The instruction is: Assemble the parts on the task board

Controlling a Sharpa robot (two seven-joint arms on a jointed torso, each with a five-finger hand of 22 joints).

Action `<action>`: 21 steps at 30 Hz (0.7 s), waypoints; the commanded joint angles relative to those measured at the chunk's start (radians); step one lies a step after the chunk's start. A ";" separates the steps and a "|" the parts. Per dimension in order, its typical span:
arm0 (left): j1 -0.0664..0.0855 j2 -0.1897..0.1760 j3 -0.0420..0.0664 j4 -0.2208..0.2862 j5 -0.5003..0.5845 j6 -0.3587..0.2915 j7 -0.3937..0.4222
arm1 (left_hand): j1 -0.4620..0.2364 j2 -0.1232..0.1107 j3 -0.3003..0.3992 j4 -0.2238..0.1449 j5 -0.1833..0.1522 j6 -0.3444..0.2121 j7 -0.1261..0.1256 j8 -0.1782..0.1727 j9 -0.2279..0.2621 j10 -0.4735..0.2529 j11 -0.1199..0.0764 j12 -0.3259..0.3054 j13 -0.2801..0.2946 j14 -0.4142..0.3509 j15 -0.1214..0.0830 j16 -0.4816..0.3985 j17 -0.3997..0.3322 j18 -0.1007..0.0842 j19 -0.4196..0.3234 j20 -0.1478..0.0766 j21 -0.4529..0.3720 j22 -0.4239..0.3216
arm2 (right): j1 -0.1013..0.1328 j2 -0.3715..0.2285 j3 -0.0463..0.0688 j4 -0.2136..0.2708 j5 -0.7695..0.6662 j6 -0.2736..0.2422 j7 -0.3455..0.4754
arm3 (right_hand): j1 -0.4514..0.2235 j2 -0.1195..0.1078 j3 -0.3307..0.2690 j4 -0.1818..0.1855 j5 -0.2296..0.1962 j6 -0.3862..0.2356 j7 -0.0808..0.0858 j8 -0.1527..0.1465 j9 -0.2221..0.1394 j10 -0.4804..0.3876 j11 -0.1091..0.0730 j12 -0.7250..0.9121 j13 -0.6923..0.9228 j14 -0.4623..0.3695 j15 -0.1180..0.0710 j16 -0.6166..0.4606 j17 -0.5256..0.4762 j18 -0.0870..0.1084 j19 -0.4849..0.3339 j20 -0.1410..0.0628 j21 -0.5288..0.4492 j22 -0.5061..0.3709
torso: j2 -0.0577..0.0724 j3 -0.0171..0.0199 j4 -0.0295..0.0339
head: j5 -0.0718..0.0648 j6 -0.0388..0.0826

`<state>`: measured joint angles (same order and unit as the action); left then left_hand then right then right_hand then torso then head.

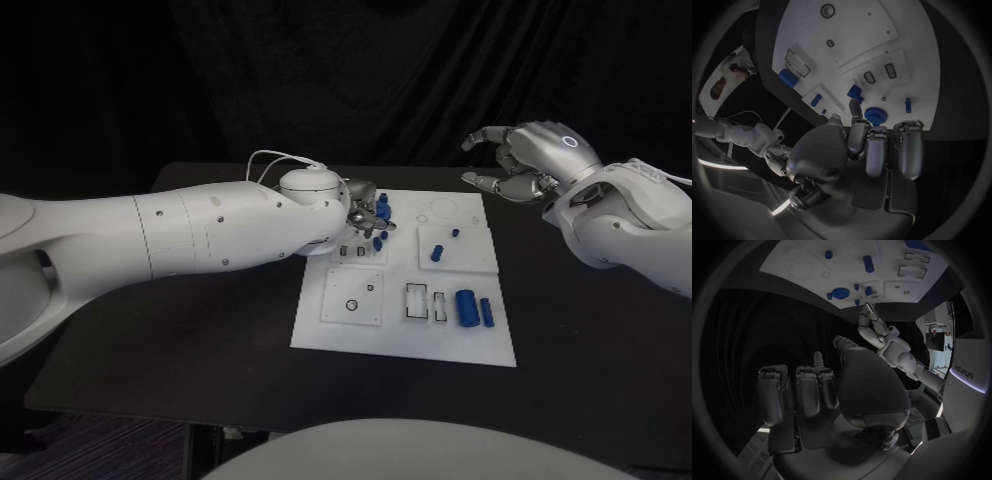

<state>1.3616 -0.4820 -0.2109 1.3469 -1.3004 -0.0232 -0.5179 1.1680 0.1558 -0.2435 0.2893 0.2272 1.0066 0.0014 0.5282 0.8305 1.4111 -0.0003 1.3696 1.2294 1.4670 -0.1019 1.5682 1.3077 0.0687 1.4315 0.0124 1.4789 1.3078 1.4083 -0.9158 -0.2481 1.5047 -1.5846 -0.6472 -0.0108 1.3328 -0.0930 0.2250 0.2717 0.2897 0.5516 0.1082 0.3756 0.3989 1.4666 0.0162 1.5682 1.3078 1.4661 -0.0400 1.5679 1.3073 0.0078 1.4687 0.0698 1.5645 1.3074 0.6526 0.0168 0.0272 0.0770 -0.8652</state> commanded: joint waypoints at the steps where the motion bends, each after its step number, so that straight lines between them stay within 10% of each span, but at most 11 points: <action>1: 0.003 0.006 0.001 -0.006 -0.007 0.022 -0.013 | -0.011 -0.001 -0.006 0.000 -0.004 0.009 0.002 -0.010 0.001 0.160 -0.063 0.201 0.341 0.104 -0.007 0.003 0.263 -0.015 -0.004 -0.006 -0.008 0.046 | -0.002 0.000 0.001 -0.001 -0.002 -0.011 -0.002 | 0.000 0.009 0.003 -0.003 -0.006 0.008 -0.002 0.004 0.002 0.104 0.003 0.003 0.263 0.105 0.003 0.003 0.263 -0.007 0.101 0.005 0.005 0.263 | 0.002 0.0037 -0.0030 | -0.001 -0.005; 4: 0.002 0.011 0.001 -0.010 -0.007 0.011 -0.007 | -0.008 0.002 -0.002 -0.003 0.012 0.015 0.001 -0.028 0.003 0.160 -0.064 0.201 0.341 0.104 -0.008 0.003 0.263 -0.014 -0.006 -0.008 -0.012 0.042 | -0.002 0.001 0.001 -0.002 -0.002 -0.010 -0.004 | 0.000 0.009 0.003 -0.003 -0.006 0.008 -0.002 0.004 0.002 0.104 0.003 0.003 0.263 0.105 0.003 0.003 0.263 -0.007 0.101 0.005 0.005 0.263 | 0.002 0.0093 -0.0084 | 0.002 -0.007; 21: -0.001 0.033 0.000 -0.034 -0.007 0.014 0.001 | 0.011 -0.002 0.008 -0.007 0.033 0.028 -0.001 -0.048 0.011 0.160 -0.066 0.201 0.341 0.104 -0.010 0.003 0.263 -0.013 -0.006 -0.010 -0.017 0.039 | -0.002 0.005 0.001 -0.002 -0.002 -0.010 0.000 | 0.001 0.009 0.003 -0.004 -0.006 0.008 -0.002 0.006 0.001 0.104 0.003 0.003 0.263 0.105 0.002 0.003 0.263 -0.007 0.099 0.005 0.003 0.262 | 0.002 0.0000 -0.0041 | -0.003 -0.007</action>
<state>1.3614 -0.4519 -0.2119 1.3134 -1.3030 -0.0181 -0.5249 1.1677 0.1562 -0.2394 0.2852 0.2574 1.0293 0.0002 0.4850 0.8409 1.4091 -0.0024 1.3697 1.2294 1.4632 -0.1053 1.5682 1.3076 0.0687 1.4280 0.0090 1.4660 1.3076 1.4079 -0.9107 -0.2482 1.5030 -1.5844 -0.6472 -0.0096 1.3328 -0.0931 0.2250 0.2717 0.2897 0.5551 0.1047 0.3756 0.3986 1.4666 0.0162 1.5682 1.3076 1.4661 -0.0400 1.5679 1.3073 0.0078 1.4687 0.0698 1.5645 1.3073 0.6547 0.0184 0.0235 0.0729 -0.8728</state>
